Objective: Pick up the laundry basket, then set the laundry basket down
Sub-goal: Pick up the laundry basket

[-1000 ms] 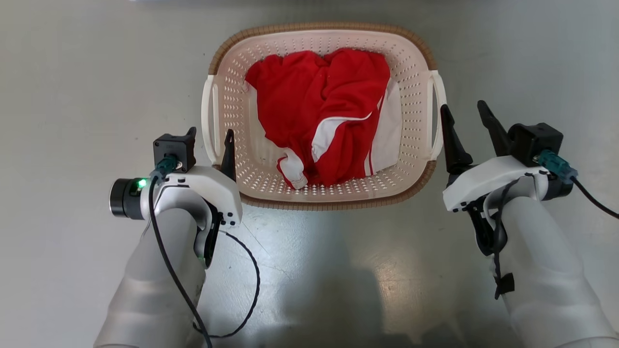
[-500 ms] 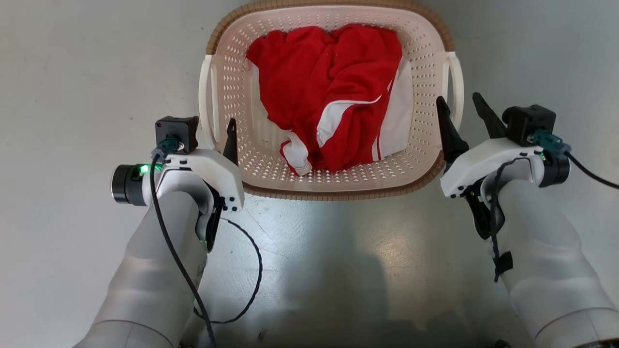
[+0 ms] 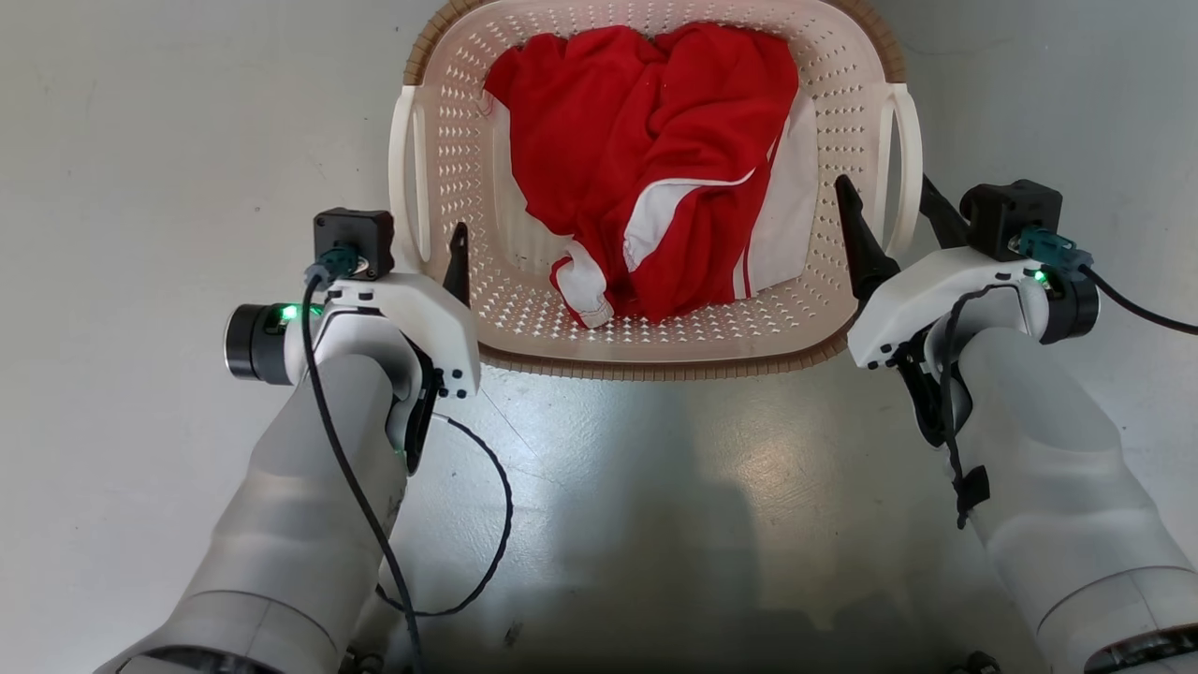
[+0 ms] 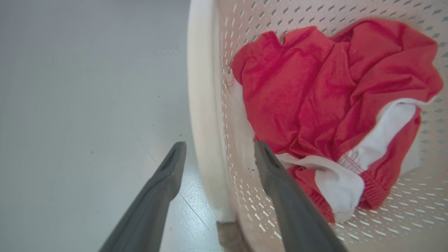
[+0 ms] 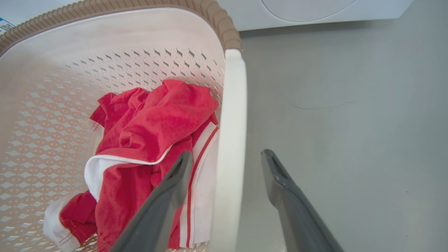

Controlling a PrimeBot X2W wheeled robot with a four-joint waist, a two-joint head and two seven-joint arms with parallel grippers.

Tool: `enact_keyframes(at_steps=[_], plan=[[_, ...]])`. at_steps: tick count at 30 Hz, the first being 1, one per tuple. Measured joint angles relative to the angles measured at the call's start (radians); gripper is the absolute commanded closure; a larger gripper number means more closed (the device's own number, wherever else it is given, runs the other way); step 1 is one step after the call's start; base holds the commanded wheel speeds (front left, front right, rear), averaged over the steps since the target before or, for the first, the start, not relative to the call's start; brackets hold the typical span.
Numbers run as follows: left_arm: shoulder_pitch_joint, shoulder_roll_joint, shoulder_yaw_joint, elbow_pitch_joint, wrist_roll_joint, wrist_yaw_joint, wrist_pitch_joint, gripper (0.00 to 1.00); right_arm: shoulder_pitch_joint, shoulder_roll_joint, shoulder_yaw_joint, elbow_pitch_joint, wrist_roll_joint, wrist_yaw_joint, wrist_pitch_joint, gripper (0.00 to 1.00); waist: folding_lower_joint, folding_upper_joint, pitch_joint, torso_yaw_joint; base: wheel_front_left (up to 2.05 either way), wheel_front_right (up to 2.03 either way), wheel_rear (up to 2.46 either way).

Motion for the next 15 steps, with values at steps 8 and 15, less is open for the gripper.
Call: enact_keyframes(at_steps=[8,15], plan=[[-0.032,0.000,-0.074,0.024,-0.050,0.001,0.000,0.53,-0.012,-0.001,0.009,0.009,0.015,0.000,0.000,0.40,0.0000,0.0000,-0.002,-0.002,0.00,0.00,0.00],[-0.032,0.003,-0.159,0.044,-0.128,0.005,0.000,1.00,-0.016,-0.002,0.011,0.032,0.015,0.000,0.000,1.00,0.0000,0.0000,-0.016,-0.005,0.00,0.00,0.00]])
